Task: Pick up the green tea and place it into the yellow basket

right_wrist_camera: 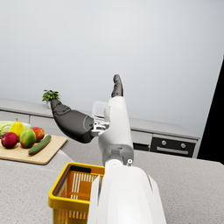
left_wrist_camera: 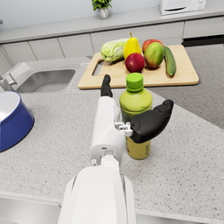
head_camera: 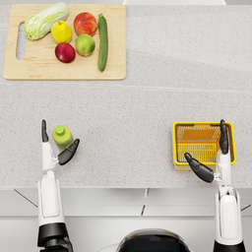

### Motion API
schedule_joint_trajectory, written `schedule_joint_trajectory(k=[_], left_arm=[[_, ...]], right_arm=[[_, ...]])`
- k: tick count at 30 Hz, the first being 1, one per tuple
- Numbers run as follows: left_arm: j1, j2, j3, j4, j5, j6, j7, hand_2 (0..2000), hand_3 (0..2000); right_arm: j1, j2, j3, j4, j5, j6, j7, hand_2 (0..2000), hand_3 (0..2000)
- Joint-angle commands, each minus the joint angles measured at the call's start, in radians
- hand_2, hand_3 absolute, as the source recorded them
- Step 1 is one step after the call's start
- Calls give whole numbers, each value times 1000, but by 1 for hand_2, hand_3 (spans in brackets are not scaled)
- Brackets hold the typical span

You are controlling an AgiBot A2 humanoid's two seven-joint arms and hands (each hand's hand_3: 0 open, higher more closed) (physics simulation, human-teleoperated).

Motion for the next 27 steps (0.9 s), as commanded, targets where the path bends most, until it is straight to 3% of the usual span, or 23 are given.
schedule_joint_trajectory(k=[1,6,7,8,11,12,14,15,16,18,22,27], left_arm=[[108,11,17,185,0,0,0,0,0],[182,26,23,332,0,0,0,0,0],[172,27,19,306,0,-1,0,1361,327],[159,30,20,286,0,-16,-1,2000,653],[117,30,39,202,0,-34,2,2000,1633],[66,26,47,79,1,-28,2,2000,1960],[7,24,65,-85,1,-16,-2,2000,2000],[-24,25,54,-245,1,-22,-3,2000,2000],[-18,29,50,-379,1,-31,0,2000,2000],[56,38,62,-497,1,-54,2,2000,2000],[155,77,157,-582,0,-101,-3,2000,2000],[219,142,277,-630,0,-131,-1,2000,2000]], right_arm=[[1,-2,-1,3,0,0,0,0,0],[-1,-9,-1,2,0,0,0,0,0],[-1,-11,-2,2,0,0,0,0,0],[2,-13,1,5,0,0,0,0,0],[4,-18,20,1,0,0,0,0,0],[0,-19,22,6,0,0,0,0,0],[7,-24,39,-3,0,0,0,0,0],[11,-26,49,1,0,0,0,0,0],[14,-29,71,9,0,0,0,0,0],[28,-41,146,0,0,0,0,0,0],[75,-89,257,-48,0,0,0,0,0],[147,-149,341,-133,0,0,0,0,0]])
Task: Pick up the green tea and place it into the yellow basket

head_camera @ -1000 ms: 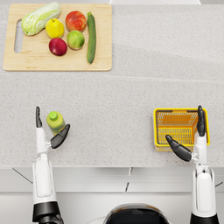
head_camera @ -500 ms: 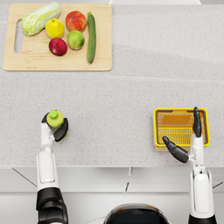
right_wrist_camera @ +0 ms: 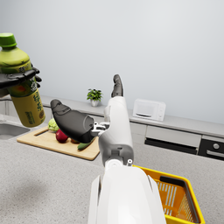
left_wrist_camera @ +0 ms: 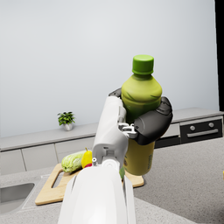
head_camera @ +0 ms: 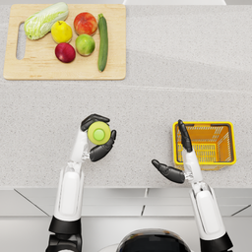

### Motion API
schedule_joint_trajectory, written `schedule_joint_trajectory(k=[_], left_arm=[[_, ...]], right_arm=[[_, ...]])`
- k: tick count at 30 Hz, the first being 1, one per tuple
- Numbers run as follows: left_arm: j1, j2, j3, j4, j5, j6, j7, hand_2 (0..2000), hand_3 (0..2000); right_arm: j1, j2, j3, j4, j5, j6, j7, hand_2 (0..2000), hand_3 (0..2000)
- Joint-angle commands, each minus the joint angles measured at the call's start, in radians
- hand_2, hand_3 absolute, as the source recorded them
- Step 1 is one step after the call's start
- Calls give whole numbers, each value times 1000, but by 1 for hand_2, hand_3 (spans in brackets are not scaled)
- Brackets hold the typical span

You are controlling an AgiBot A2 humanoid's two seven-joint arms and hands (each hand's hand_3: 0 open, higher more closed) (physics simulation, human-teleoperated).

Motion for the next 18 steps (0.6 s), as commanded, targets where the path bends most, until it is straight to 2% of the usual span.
schedule_joint_trajectory(k=[1,5,10,13,14,15,16,18], left_arm=[[75,55,102,-64,0,-6,-3,2000,2000],[91,98,224,-80,0,-8,-1,2000,2000],[73,103,345,-70,0,-17,-8,2000,2000],[68,74,403,-86,8,-28,-2,2000,2000],[70,62,409,-92,10,-18,0,2000,2000],[72,54,412,-94,10,13,2,2000,2000],[76,49,412,-91,10,35,2,2000,2000],[78,37,414,-95,9,66,-1,2000,2000]], right_arm=[[84,-63,83,-76,0,0,0,0,0],[162,-132,147,-151,0,0,0,0,0],[217,-175,128,-182,0,0,0,0,0],[229,-173,138,-187,4,126,-4,0,0],[226,-166,136,-185,4,152,-6,1361,327],[228,-163,139,-185,6,230,-1,2000,653],[230,-156,145,-185,6,288,-5,2000,980],[234,-146,154,-179,6,311,-1,2000,1633]])
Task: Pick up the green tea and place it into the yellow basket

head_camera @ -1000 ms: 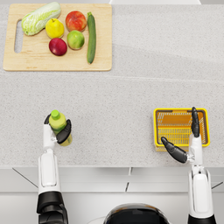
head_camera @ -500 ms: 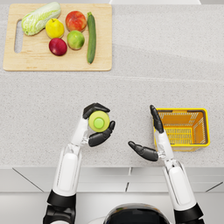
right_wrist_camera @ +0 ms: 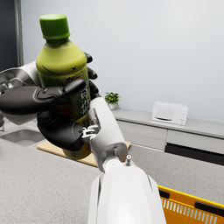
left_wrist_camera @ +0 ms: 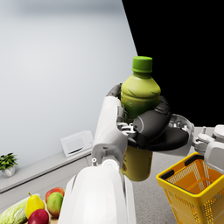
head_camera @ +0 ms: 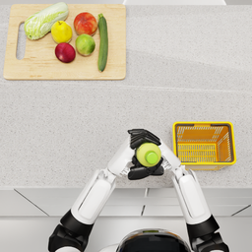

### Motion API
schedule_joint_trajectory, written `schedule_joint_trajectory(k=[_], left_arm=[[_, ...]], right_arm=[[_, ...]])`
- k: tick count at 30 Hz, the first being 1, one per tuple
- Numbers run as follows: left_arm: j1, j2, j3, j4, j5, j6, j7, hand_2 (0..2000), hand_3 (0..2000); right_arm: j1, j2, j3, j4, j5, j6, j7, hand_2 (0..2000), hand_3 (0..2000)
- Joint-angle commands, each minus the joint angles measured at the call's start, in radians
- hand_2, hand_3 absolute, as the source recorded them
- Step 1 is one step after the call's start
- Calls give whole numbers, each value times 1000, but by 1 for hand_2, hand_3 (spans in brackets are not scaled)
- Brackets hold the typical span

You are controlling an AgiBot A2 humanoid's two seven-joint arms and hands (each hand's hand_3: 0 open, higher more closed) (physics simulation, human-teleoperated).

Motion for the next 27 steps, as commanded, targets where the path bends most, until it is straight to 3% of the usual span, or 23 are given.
schedule_joint_trajectory(k=[1,2,3,5,7,10,12,15,19,22,24,25,26,27], left_arm=[[10,5,68,-10,-1,9,-5,2000,2000],[6,-7,59,-28,-1,11,-8,639,1673],[2,-16,35,-47,-2,29,-7,0,1347],[-36,-48,-73,-90,-4,51,-2,0,693],[-105,-96,-219,-130,-6,58,0,0,40],[-193,-94,-459,-124,-8,59,1,0,0],[-198,-76,-581,-100,-9,62,2,0,0],[-179,-79,-656,-60,-9,64,2,0,0],[-172,-78,-656,-31,-10,65,2,0,0],[-164,-78,-668,-16,-10,65,2,0,0],[-157,-79,-673,-4,-10,65,2,0,0],[-151,-79,-671,0,-10,65,2,0,0],[-148,-79,-672,-1,-10,65,2,0,0],[-168,-74,-666,-7,-10,65,2,0,0]], right_arm=[[40,-20,56,16,0,6,2,2000,1960],[42,-17,60,16,-1,-7,1,2000,2000],[45,-16,48,18,-2,-18,2,2000,2000],[52,-18,-32,41,-3,-23,2,2000,2000],[78,-33,-184,66,-4,-17,4,2000,2000],[101,-23,-356,88,-5,3,5,2000,2000],[86,-17,-446,101,-6,7,7,2000,2000],[63,-17,-518,83,-6,0,7,2000,2000],[50,-15,-519,-2,-7,-2,9,2000,2000],[42,-14,-538,-53,-7,-5,-190,2000,2000],[44,-12,-554,-95,-7,-55,-261,2000,2000],[41,-11,-561,-100,-7,-73,-280,639,1673],[31,-13,-563,-92,-7,-127,-302,0,1347],[16,-16,-566,-87,-7,-181,-315,0,1020]])
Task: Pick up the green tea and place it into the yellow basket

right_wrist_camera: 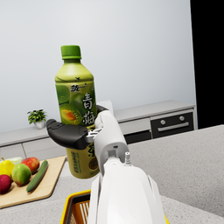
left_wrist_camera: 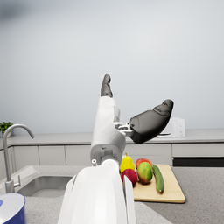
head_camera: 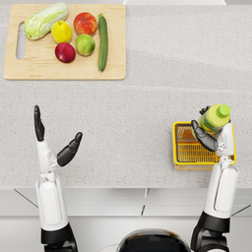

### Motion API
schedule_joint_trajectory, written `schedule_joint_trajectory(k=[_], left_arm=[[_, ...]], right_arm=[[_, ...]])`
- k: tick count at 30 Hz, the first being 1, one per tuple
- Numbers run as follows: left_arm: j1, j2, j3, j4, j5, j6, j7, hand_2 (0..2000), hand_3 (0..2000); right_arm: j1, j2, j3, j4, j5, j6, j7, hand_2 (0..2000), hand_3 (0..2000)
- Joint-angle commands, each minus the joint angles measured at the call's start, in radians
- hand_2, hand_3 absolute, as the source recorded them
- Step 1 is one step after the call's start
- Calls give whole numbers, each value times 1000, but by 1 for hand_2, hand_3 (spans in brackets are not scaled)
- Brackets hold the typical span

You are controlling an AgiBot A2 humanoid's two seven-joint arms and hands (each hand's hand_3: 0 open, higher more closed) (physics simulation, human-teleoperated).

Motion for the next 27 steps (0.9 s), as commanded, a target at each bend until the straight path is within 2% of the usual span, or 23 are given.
schedule_joint_trajectory(k=[1,3,4,5,6,7,8,11,14,15,27], left_arm=[[26,-5,-4,10,0,0,0,0,0],[64,-11,8,26,0,0,0,0,0],[91,-14,17,48,0,0,0,0,0],[142,-21,29,88,0,0,0,0,0],[186,-25,41,120,0,0,0,0,0],[245,-33,43,162,0,0,0,0,0],[300,-63,55,195,0,0,0,0,0],[403,-89,9,293,0,0,0,0,0],[365,-73,-54,297,0,0,0,0,0],[343,-69,-16,273,0,0,0,0,0],[348,-68,-53,298,0,0,0,0,0]], right_arm=[[-12,-2,-19,3,0,-38,-9,0,693],[4,4,-10,16,0,-84,-21,0,40],[14,7,-1,40,0,-97,-24,0,0],[28,15,7,82,-1,-107,-24,0,0],[40,21,13,113,-1,-114,73,0,0],[60,31,17,148,-1,-119,142,0,0],[89,45,22,169,-1,-122,191,0,0],[169,88,-3,131,-1,-128,270,0,0],[155,80,-84,104,0,-130,299,0,0],[133,73,-38,114,0,-130,304,0,0],[139,77,-84,102,-1,-131,316,0,0]])
